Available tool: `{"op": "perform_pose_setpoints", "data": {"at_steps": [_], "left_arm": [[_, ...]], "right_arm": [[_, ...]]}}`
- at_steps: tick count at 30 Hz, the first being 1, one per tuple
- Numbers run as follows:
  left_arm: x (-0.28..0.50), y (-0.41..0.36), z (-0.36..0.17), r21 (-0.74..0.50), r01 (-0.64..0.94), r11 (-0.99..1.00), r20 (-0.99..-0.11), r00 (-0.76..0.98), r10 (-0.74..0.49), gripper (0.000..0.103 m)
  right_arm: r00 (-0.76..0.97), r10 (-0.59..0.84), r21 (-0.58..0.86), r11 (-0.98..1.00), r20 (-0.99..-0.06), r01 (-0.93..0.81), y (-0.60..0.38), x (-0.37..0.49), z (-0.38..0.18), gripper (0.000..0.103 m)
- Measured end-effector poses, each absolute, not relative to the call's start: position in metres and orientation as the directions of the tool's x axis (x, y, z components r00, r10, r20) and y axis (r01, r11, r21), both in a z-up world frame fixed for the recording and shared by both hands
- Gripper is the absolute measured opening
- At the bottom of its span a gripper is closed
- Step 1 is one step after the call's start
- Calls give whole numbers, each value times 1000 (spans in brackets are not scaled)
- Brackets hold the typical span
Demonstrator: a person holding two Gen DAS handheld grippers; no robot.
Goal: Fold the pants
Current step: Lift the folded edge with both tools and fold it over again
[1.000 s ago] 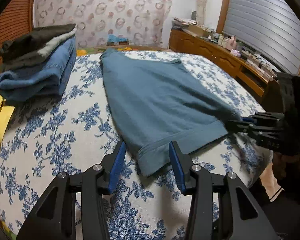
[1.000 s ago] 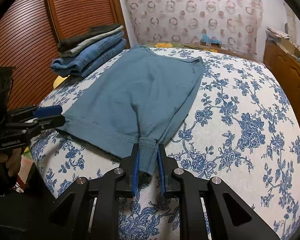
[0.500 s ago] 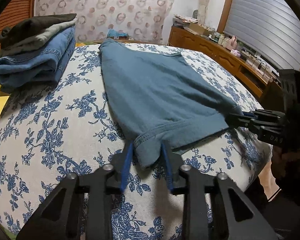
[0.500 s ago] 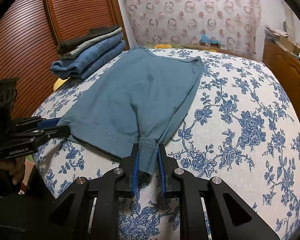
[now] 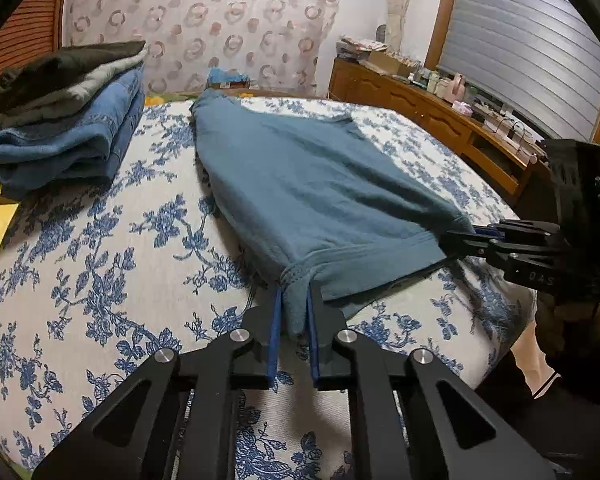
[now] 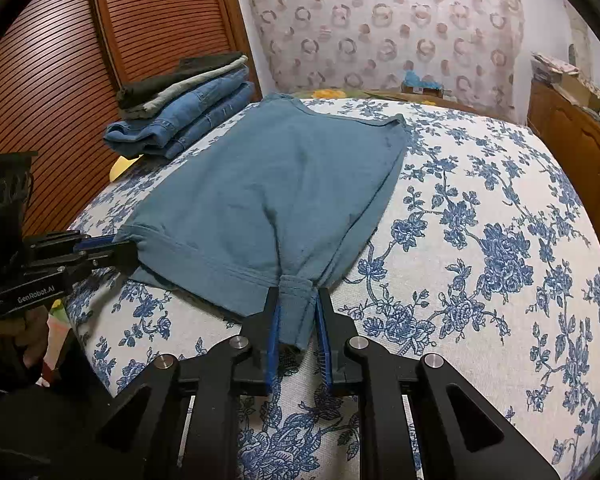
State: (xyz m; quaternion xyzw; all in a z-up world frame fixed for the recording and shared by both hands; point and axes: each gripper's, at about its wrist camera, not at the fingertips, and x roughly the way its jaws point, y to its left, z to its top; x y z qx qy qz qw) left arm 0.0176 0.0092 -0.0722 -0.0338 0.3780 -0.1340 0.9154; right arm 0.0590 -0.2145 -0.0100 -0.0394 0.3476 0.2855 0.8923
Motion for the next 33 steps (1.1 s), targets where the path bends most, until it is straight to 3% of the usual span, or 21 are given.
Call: {"op": "perform_pose_setpoints", "data": {"at_steps": [24,33], "left_arm": [[0,17,28,-143,294,945,-488,810,-326,11],[-7,14,45,-136,319,938,-452,822,-345,11]], "right_arm": [[658,571,121,793,-491,-597,-240,25,63,14],[672,586,114,785,-453,-608,-250,7,79,14]]}}
